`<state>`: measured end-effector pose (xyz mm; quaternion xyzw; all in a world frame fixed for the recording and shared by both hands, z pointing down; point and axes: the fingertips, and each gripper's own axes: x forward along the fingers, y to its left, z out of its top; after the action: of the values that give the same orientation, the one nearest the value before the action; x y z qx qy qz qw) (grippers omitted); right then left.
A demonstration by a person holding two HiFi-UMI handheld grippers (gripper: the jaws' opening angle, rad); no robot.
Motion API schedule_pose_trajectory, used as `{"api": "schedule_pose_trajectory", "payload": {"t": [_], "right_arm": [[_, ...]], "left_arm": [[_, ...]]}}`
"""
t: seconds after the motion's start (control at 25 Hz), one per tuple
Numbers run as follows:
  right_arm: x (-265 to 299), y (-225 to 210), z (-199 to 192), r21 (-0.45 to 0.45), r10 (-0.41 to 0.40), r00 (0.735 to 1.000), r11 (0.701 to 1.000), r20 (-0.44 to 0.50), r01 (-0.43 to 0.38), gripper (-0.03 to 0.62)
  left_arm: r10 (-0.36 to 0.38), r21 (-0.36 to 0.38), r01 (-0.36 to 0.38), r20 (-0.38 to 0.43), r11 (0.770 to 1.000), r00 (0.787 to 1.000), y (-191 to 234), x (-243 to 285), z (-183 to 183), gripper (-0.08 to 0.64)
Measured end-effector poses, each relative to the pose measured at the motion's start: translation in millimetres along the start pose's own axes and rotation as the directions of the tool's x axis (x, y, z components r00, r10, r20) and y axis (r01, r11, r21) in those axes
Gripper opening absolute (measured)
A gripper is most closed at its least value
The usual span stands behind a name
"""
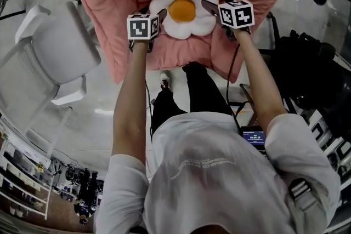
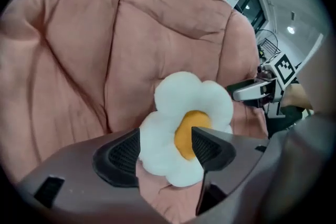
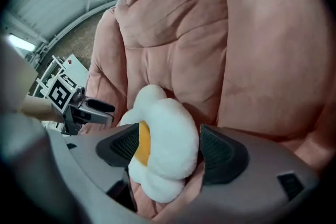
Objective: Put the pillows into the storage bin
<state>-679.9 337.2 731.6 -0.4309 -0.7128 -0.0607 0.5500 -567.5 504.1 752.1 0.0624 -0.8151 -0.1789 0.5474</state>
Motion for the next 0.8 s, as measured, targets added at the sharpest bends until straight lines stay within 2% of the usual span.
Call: {"api": "schedule_pose_trajectory", "payload": {"t": [0.16, 0.28, 0.44, 0.52, 0.64, 0.8], "right_arm": [[25.4, -1.7, -22.5, -0.087, -0.044, 0.994, 0.996, -0.104, 0.035, 0.374], [36.9, 3.0, -38.6, -0.134, -0.083, 0.983, 0.989, -0.163, 0.062, 0.372], [43.8, 9.1, -38.5, -0.104, -0.079, 0.977, 0.993, -0.198, 0.059, 0.306], [40.6, 8.7, -37.0, -0.103, -0.082, 0.978, 0.993, -0.190, 0.063, 0.283], [30.9, 9.2, -38.1, -0.081, -0.073, 0.981, 0.995, -0.180, 0.060, 0.254], [4.7, 16.2, -38.7, -0.043, -0.047, 0.980, 0.998, -0.196, 0.040, 0.244]], "left_arm": [[0.031, -0.041, -0.035, -0.076, 0.999, 0.997, 26.5, 35.7, -24.2, 0.345], [0.031, -0.058, -0.038, -0.108, 0.998, 0.994, 32.8, 47.7, -47.6, 0.328], [0.031, -0.123, -0.041, -0.083, 0.992, 0.996, 37.7, 48.7, -54.0, 0.252], [0.024, -0.123, -0.034, -0.082, 0.992, 0.996, 32.6, 44.9, -51.4, 0.218], [0.018, -0.104, -0.027, -0.089, 0.994, 0.996, 22.0, 33.4, -48.1, 0.189], [-0.012, -0.135, 0.003, -0.069, 0.991, 0.998, 3.9, 6.0, -46.2, 0.183]]}}
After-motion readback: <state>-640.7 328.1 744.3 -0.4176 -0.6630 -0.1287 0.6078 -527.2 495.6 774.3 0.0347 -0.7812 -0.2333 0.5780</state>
